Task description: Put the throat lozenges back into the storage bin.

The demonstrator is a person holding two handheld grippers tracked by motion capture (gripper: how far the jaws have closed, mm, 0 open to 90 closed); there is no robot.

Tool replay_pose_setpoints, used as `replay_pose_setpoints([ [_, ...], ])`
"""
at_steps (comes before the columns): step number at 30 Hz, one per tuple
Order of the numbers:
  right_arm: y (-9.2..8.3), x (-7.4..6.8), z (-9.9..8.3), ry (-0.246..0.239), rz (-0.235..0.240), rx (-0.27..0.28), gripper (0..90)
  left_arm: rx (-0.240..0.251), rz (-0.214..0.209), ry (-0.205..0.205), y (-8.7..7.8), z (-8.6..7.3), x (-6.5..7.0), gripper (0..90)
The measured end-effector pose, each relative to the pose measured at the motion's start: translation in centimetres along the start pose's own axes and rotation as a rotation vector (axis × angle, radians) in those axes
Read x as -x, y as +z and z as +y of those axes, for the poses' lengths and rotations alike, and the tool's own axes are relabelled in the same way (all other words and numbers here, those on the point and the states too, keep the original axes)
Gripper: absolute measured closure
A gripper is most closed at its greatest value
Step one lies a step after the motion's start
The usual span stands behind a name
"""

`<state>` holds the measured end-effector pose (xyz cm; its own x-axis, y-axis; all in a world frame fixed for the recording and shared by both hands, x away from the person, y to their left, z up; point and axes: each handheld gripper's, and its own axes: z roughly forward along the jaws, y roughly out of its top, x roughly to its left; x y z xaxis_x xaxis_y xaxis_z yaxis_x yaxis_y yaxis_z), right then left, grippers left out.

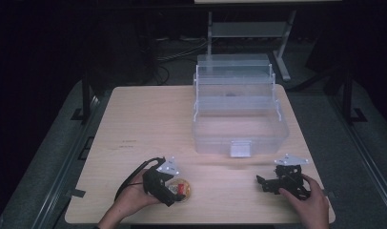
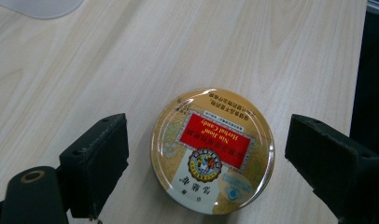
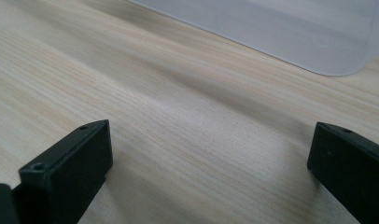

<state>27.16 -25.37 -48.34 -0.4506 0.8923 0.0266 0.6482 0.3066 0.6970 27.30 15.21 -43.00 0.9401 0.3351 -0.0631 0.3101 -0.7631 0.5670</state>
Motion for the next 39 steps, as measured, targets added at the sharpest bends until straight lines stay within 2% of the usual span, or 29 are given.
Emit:
replay_pose_setpoints([
  [4, 0.0, 0.0, 0.0, 0.000, 0.000, 0.000, 0.0, -0.007, -0.004, 0.003, 0.5, 0.3, 0.2, 12.8],
  [5, 0.0, 0.0, 0.0, 0.000, 0.000, 0.000, 0.0, -0.029, -0.005, 0.029, 0.5, 0.4, 0.1, 12.8],
  [8, 0.0, 0.0, 0.0, 0.000, 0.000, 0.000, 0.0, -0.029, -0.005, 0.027, 0.8, 0.5, 0.2, 12.8],
  [13, 0.0, 0.0, 0.0, 0.000, 0.000, 0.000, 0.0, -0.061, -0.001, 0.046, 1.3, 0.6, 0.2, 12.8],
  [21, 0.0, 0.0, 0.0, 0.000, 0.000, 0.000, 0.0, -0.088, 0.004, 0.049, 2.1, 0.7, 0.4, 12.8],
  [22, 0.0, 0.0, 0.0, 0.000, 0.000, 0.000, 0.0, -0.103, 0.003, 0.061, 2.1, 0.7, 0.3, 12.7],
  [23, 0.0, 0.0, 0.0, 0.000, 0.000, 0.000, 0.0, -0.095, 0.003, 0.051, 2.3, 0.7, 0.4, 12.7],
  [31, 0.0, 0.0, 0.0, 0.001, 0.000, -0.001, 0.0, -0.128, -0.002, 0.062, 2.8, 0.6, 0.5, 12.8],
  [39, 0.0, 0.0, 0.0, 0.002, -0.001, -0.001, 0.0, -0.134, 0.009, 0.061, 3.0, 0.5, 0.5, 13.5],
])
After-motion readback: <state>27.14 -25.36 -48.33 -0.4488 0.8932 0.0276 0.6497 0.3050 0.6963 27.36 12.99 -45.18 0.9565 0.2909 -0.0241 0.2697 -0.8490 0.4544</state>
